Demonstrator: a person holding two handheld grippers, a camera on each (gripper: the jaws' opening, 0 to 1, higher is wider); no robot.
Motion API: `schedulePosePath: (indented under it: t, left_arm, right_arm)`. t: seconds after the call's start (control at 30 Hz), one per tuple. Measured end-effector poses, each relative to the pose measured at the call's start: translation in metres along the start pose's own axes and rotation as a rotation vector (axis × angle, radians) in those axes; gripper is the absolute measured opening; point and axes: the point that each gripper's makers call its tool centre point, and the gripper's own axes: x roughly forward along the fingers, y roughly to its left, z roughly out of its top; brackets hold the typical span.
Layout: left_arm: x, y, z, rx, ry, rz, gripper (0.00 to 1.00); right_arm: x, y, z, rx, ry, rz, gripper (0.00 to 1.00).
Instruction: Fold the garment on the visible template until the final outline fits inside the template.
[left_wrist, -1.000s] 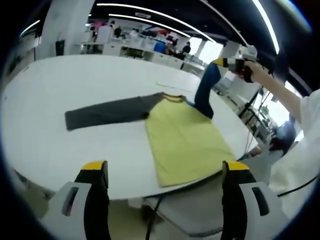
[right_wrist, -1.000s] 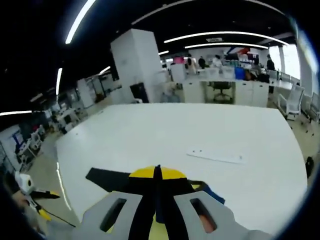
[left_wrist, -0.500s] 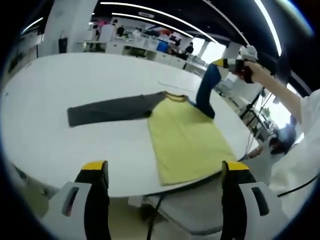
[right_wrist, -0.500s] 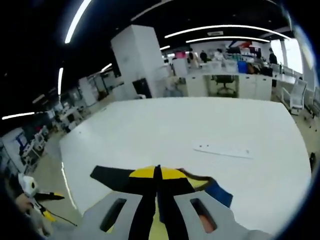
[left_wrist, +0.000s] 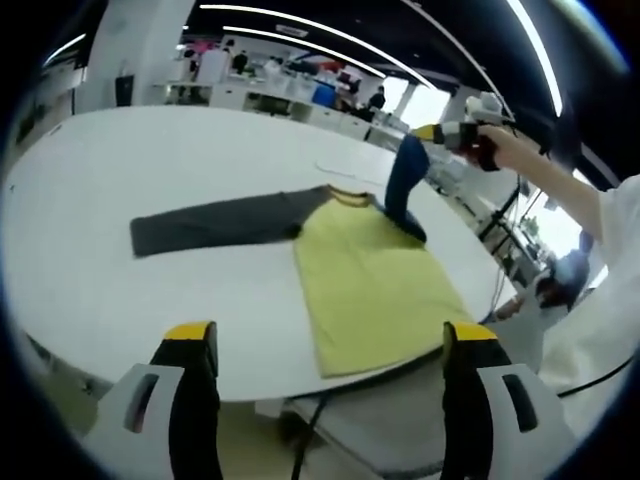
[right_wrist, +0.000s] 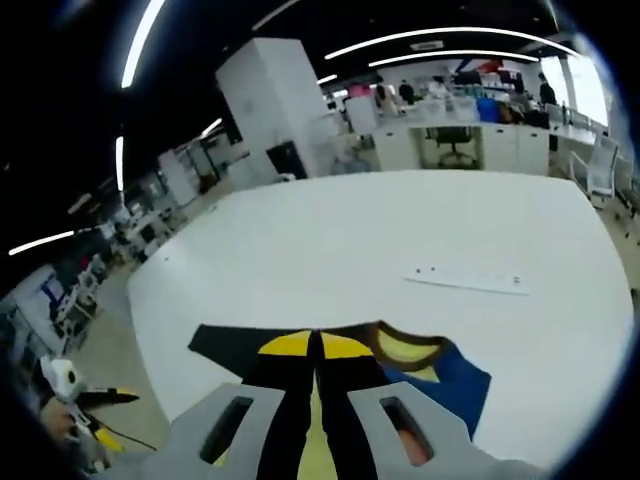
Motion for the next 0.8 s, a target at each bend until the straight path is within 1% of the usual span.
schedulePosePath:
  t: [0.2,0.53,0.67,0.73,0.8]
  left_arm:
    - [0.000,0.003,-0.005,-0.012,0.003,0.003,0.90]
    - [0.001,0.006,-0.006,-0.035,-0.017,0.001,0.89]
    - [0.000,0.010,-0.008,-0.044,-0.022,0.006,0.89]
    - [-0.002,0.012,-0.009,-0.048,-0.023,0.009,0.89]
    - [-0.002,0.014,-0.010,-0.051,-0.022,0.013,0.89]
  right_arm:
    - [0.009,0.007,-0.002,0.028,0.016,0.011,0.02]
    - [0.025,0.016,-0.005,0.012,0.062,0.018,0.02]
    - [0.034,0.018,-0.010,-0.003,0.082,0.012,0.02]
    - [0.036,0.014,-0.012,-0.066,0.086,-0.017,0.02]
    - [0.040,0.014,-0.015,-0.081,0.096,-0.020,0.02]
